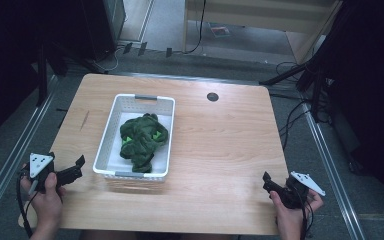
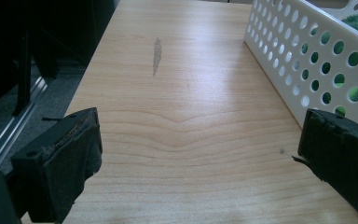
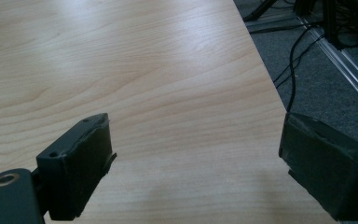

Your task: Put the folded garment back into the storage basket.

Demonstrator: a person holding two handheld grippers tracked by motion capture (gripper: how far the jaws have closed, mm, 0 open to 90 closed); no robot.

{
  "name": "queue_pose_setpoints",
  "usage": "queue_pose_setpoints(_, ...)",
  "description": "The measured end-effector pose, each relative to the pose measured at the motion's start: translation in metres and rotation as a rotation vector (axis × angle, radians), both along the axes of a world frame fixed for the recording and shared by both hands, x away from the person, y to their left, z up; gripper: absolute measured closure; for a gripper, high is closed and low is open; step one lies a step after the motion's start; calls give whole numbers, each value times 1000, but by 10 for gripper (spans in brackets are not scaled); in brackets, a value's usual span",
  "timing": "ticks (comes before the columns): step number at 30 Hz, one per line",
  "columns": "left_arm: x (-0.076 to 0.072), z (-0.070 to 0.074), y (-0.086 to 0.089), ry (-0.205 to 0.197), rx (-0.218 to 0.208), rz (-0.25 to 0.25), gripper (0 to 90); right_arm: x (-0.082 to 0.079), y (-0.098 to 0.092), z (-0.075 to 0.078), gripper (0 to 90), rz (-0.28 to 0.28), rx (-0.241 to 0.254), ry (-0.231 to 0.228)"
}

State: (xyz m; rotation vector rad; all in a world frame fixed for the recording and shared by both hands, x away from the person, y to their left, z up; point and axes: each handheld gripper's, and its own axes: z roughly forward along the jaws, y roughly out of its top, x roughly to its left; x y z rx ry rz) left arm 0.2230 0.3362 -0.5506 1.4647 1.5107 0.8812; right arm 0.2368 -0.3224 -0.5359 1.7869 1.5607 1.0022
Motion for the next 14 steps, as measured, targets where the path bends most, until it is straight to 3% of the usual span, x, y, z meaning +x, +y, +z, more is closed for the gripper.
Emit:
queue_pose_setpoints(6, 0, 0, 0, 3, -2, 0, 6, -5, -2, -4, 125, 20, 48, -8)
queue_pose_setpoints(14, 3, 0, -1, 18, 10, -4, 6, -6, 4, -5, 125, 34, -2, -34)
